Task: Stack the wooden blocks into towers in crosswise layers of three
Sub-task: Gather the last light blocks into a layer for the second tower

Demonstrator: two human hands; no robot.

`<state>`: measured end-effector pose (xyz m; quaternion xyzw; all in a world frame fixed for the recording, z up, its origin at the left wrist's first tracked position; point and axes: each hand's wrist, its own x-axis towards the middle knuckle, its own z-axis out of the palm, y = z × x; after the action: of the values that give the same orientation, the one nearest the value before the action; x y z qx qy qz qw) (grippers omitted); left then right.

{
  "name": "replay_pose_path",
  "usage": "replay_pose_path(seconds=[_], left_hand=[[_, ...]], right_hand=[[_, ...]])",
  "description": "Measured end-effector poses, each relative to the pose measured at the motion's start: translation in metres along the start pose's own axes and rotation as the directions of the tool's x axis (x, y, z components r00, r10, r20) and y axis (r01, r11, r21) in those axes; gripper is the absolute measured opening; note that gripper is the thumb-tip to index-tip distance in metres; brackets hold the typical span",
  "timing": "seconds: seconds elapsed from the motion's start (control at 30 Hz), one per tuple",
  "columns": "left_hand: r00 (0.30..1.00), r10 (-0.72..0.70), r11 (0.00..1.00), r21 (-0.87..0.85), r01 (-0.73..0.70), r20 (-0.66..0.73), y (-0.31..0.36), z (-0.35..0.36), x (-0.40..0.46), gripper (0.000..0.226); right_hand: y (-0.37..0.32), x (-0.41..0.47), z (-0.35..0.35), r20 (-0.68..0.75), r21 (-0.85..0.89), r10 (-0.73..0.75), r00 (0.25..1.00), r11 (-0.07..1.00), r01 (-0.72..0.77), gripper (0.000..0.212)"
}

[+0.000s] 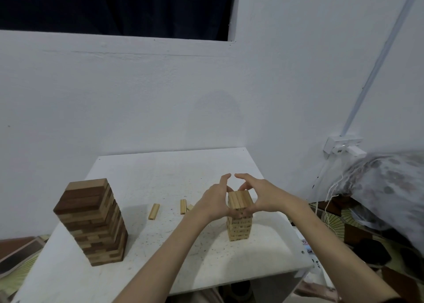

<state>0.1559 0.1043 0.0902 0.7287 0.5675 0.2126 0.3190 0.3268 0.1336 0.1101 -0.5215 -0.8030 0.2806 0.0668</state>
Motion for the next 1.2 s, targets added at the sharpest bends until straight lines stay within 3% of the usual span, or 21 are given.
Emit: replay_pose_path(seconds=[0.43, 0.63, 0.8, 1.03, 1.2], left_hand=[[1.0, -0.006, 0.999, -0.041, 0.006, -0.017, -0.012, -0.03, -0.011, 0.12], [0.992, -0.036, 0.998, -0.061, 0.029, -0.12, -0.036, -0.058, -0.027, 0.105], [0.957, -0.059, 0.998, -0.051, 0.046, -0.285, -0.059, -0.063, -0.036, 0.073], [0.887, -0.132, 0.991, -0.084, 0.106, -0.443, -0.101, -0.052, -0.055, 0.046], [0.883, -0.204, 0.979, -0.066, 0.194, -0.423, -0.138, -0.02, -0.066, 0.036]], right_hand=[[-0.016, -0.008, -0.02, -0.005, 0.057, -0.009, 1.0, 0.998, 0.009, 0.107], [-0.04, 0.003, -0.009, -0.172, 0.138, -0.061, 0.983, 0.987, 0.086, 0.077], [-0.06, 0.016, 0.011, -0.28, 0.133, -0.104, 0.954, 0.98, 0.146, 0.054], [-0.086, 0.03, 0.06, -0.364, 0.192, -0.142, 0.92, 0.956, 0.224, 0.032], [-0.081, 0.042, 0.126, -0.306, 0.215, -0.115, 0.945, 0.959, 0.186, 0.024]])
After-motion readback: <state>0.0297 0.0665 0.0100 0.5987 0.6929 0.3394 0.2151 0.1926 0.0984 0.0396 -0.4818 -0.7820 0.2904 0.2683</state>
